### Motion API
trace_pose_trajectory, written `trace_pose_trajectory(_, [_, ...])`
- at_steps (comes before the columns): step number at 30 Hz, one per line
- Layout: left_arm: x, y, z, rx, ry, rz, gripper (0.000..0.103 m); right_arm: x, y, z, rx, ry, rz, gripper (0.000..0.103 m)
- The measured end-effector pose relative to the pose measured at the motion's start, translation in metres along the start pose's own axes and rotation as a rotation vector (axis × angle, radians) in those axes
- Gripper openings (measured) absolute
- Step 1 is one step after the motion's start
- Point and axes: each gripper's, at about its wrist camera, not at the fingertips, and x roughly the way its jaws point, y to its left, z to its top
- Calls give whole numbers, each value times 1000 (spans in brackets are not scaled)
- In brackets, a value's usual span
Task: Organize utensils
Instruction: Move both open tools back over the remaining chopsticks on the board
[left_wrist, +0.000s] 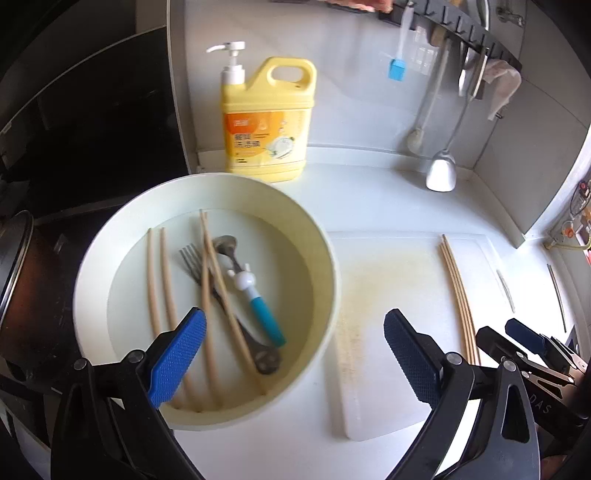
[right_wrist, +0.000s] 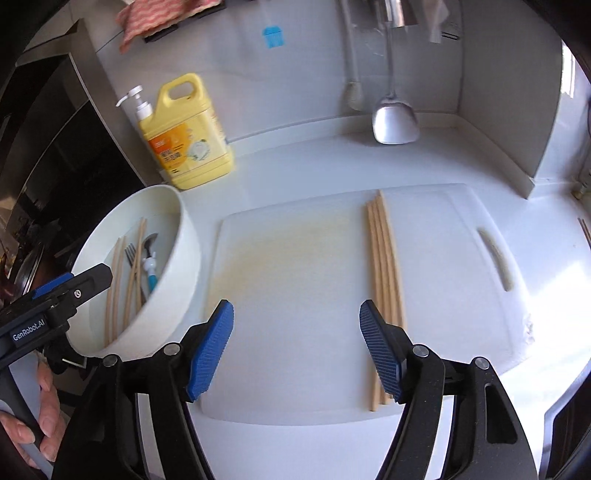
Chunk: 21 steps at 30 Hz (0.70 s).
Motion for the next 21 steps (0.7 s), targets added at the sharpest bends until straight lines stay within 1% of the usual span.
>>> trace_pose_trajectory(4, [-1, -45, -2, -2, -12, -24, 95, -11, -52, -1, 21, -17, -28, 68])
trace_pose_trajectory(6, [-1, -64, -5, -20, -12, -10, 95, -14, -76, 0, 5, -23, -30, 68])
trace_pose_trajectory(8, [-1, -80, -9, -54, 1, 3, 95, -16, -99, 0, -4, -11, -33, 68])
trace_pose_trajectory(10, [1, -95, -14, -85, 12, 4, 95, -17, -118, 1, -10, -12, -8, 69])
trace_pose_trajectory(11, [3, -102, -17, -93, 22, 20, 95, -16, -127, 1, -19, -14, -3, 70])
trace_pose_trajectory(16, [3, -124, -30, -143, 29, 90, 95, -5, -150, 4, -80, -2, 42, 70])
trace_pose_trajectory(19, [5, -130, -32, -145, 34, 123, 95, 4, -154, 9, -81, -4, 64, 70])
trace_pose_trajectory(21, [6, -132, -33, -129, 22, 138, 95, 10, -154, 11, -69, -6, 72, 70])
